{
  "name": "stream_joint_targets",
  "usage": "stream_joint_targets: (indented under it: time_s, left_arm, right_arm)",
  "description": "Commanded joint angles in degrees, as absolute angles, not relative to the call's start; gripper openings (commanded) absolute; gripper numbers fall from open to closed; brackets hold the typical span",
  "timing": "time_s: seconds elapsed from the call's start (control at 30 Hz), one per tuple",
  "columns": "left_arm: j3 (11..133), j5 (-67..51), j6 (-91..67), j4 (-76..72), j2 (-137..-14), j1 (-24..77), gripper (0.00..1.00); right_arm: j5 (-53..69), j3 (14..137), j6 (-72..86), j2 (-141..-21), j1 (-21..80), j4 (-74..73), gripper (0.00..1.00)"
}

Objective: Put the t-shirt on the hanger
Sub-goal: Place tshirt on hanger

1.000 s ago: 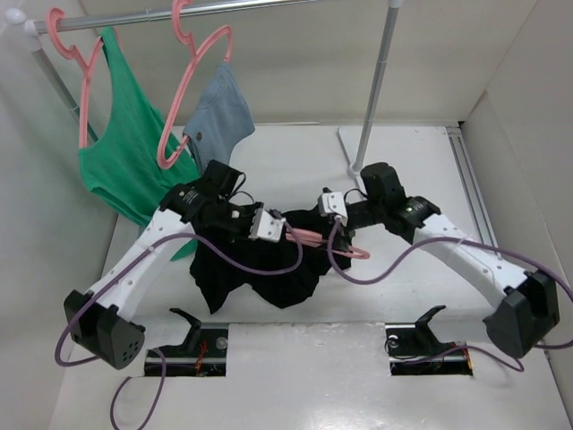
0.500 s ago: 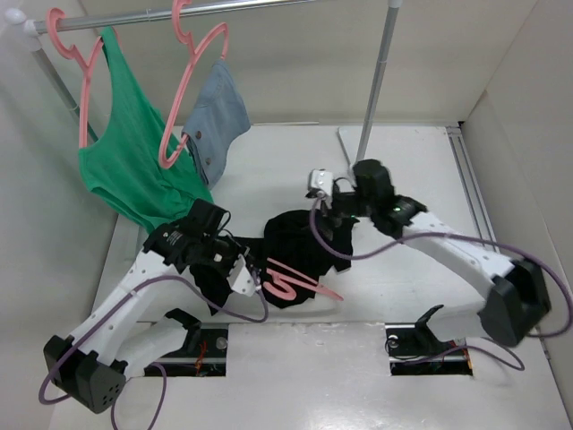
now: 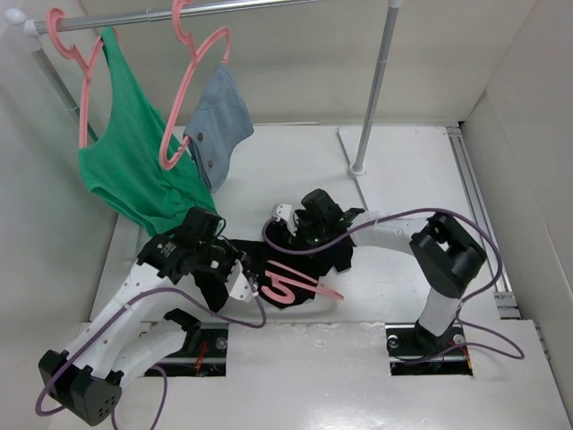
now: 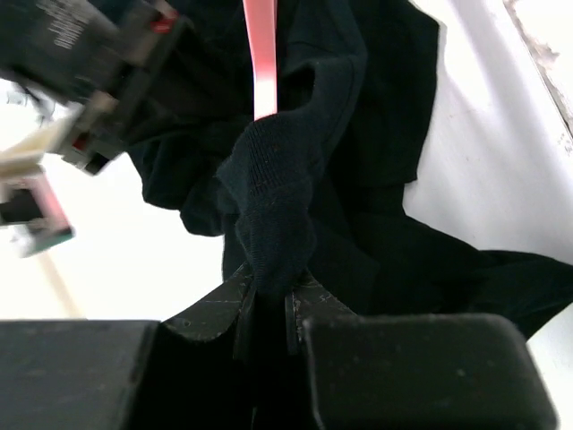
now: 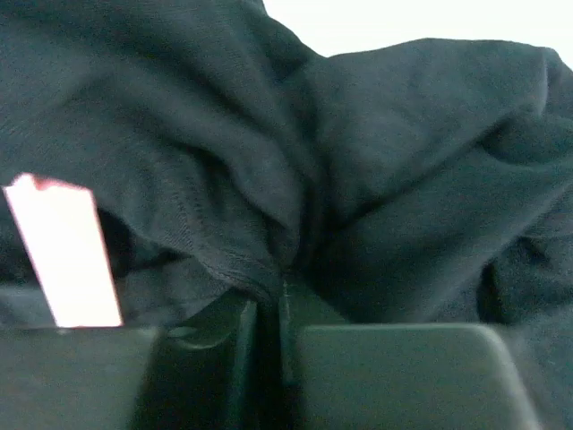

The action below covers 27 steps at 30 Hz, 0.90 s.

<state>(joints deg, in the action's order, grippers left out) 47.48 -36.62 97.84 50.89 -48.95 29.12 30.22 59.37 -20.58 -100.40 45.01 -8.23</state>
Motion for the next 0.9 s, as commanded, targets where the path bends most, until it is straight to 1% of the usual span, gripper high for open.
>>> stream_joint_targets:
  time_s: [0.0,0.03,0.13,0.17,0.2,0.23,0.3,0.33,0.37,0.43,0.5,0.6,0.67,0.7,0.87]
  left_arm:
    - [47.90,-38.94,93.35,48.52,-47.29,29.00,0.00]
    - [47.90,-39.46,91.86,47.30,-46.68,29.00,0.00]
    - [48.52,-39.46,81.25,43.35,-46.05,29.00,0.00]
    - [48.52,-38.77,77.38,39.24,-45.53,29.00,0.00]
    - [49.21,-38.76,74.12,37.55,-45.53,29.00,0.00]
    - [49.22,-38.76,69.39,36.05,-45.53,29.00,0.00]
    - [49.75,-38.76,65.41,31.92,-45.53,28.48,0.00]
    - [49.75,-38.76,63.22,30.34,-45.53,27.08,0.00]
    - [49.75,-38.76,58.67,28.58,-45.53,26.55,0.00]
    - [49.75,-37.98,55.12,24.18,-46.05,24.88,0.00]
    - [49.75,-35.96,51.44,21.20,-46.66,23.92,0.00]
    - [51.32,-32.62,50.27,20.39,-49.65,23.03,0.00]
    - [52.55,-26.83,53.44,22.68,-52.99,23.03,0.00]
    - [52.56,-22.28,53.44,21.98,-54.65,22.42,0.00]
    - [52.56,-17.93,55.81,21.45,-56.68,21.62,0.00]
  right_arm:
    - [29.88,62.31,-16.36,-102.39,43.95,-6.42,0.08]
    - [28.49,62.31,-15.48,-102.39,43.16,-6.42,0.00]
    - [27.87,58.72,-11.79,-100.29,37.46,-6.42,0.00]
    - [27.34,57.49,-10.56,-99.15,35.35,-6.42,0.00]
    - [27.33,56.18,-9.33,-96.53,30.29,-6.42,0.00]
    - [27.33,52.94,-6.62,-95.02,27.54,-5.46,0.00]
    - [28.03,49.41,-3.71,-91.86,21.56,-3.70,0.00]
    - [28.04,46.70,-2.56,-89.06,15.88,-3.00,0.00]
    - [28.82,45.71,-1.77,-87.90,13.38,-2.47,0.00]
    - [28.83,44.30,-1.23,-85.36,8.29,-2.46,0.00]
    - [30.13,43.77,-1.23,-84.73,5.73,-2.99,0.00]
    - [32.16,43.77,-1.23,-82.18,0.10,-4.31,0.00]
    - [32.78,43.77,-1.23,-79.65,-3.06,-6.05,0.00]
    - [31.65,43.77,-1.23,-78.67,-3.69,-6.76,0.00]
    - [29.88,48.24,-4.39,-74.97,-3.69,-11.16,0.00]
